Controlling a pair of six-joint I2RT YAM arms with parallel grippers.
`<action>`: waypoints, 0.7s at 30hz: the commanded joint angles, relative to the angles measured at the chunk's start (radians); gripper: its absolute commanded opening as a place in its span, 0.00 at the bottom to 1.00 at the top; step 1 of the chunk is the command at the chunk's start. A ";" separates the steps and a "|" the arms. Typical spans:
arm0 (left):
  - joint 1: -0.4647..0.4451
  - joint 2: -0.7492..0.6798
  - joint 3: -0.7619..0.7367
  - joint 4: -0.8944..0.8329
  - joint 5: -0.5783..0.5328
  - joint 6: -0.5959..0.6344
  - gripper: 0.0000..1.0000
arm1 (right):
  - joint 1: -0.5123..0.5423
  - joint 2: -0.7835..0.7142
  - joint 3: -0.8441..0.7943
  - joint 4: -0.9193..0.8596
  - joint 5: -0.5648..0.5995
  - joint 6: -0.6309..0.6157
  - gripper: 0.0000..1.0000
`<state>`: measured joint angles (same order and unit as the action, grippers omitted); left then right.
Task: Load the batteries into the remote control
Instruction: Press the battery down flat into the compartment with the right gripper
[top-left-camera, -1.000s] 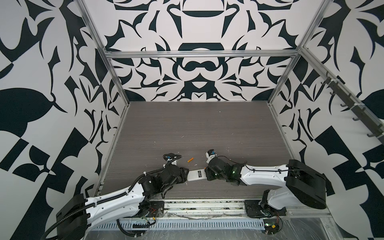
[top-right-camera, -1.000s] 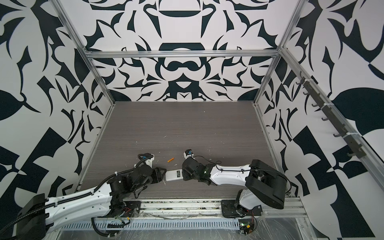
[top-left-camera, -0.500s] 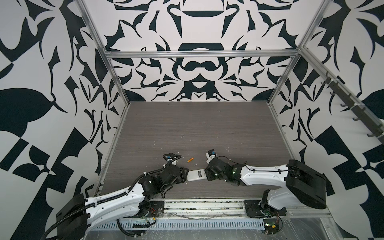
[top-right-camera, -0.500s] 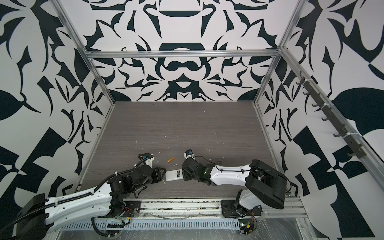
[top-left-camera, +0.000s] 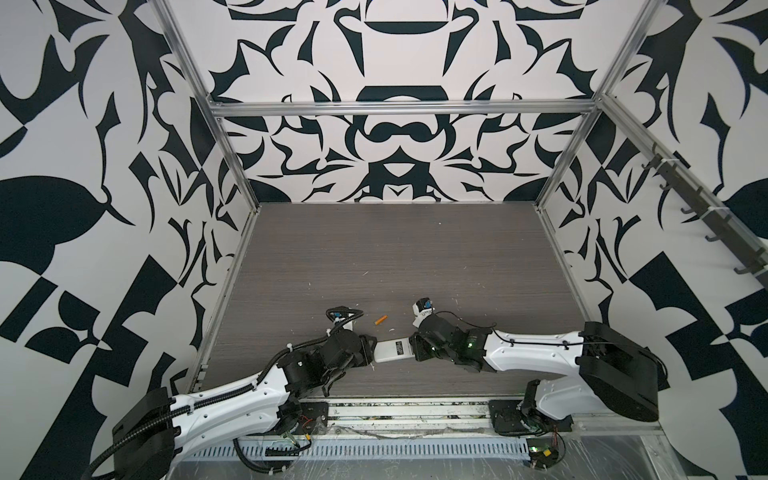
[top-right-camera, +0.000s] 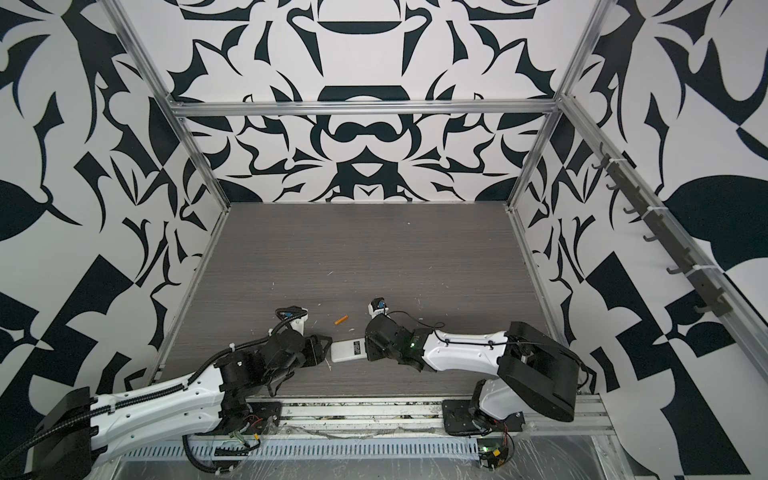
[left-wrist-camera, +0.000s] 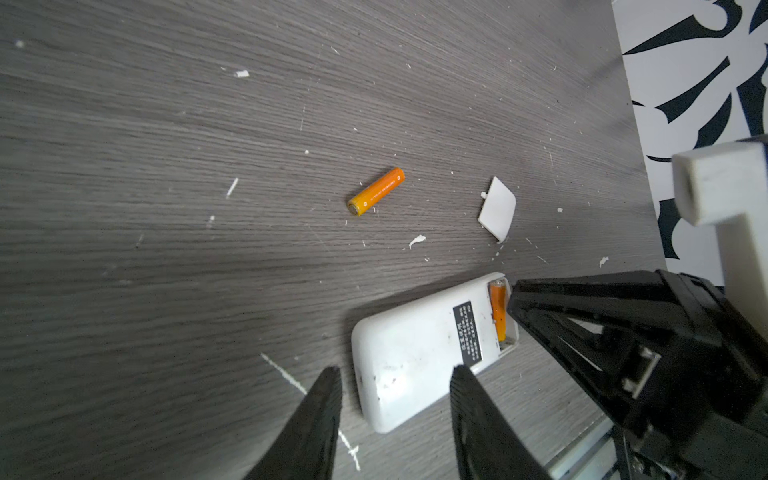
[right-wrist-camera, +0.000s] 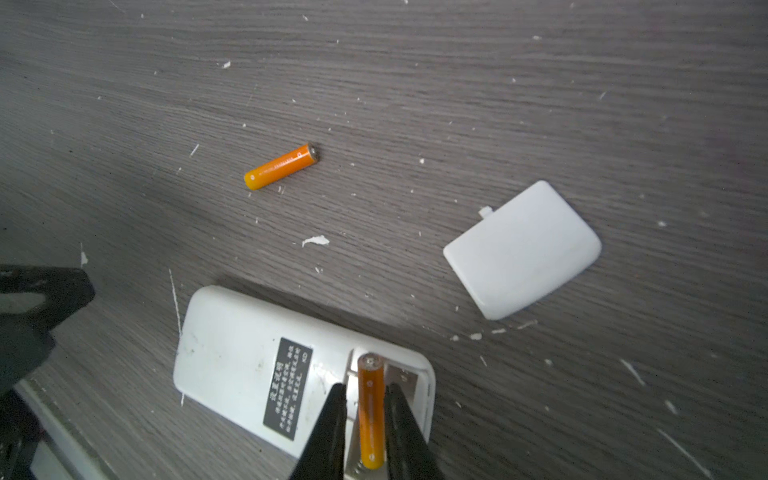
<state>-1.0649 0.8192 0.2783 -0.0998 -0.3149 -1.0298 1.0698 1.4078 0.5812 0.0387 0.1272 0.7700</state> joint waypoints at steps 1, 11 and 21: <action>0.004 0.001 -0.028 0.001 -0.016 0.004 0.48 | 0.007 -0.023 0.002 -0.020 0.014 0.017 0.22; 0.004 0.003 -0.039 0.019 -0.021 0.016 0.50 | 0.010 -0.004 0.015 -0.032 -0.001 0.025 0.23; 0.005 -0.011 -0.054 0.027 -0.025 0.017 0.50 | 0.015 0.038 0.034 -0.024 -0.030 0.027 0.23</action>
<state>-1.0649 0.8192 0.2478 -0.0834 -0.3191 -1.0203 1.0771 1.4429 0.5861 0.0116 0.1036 0.7868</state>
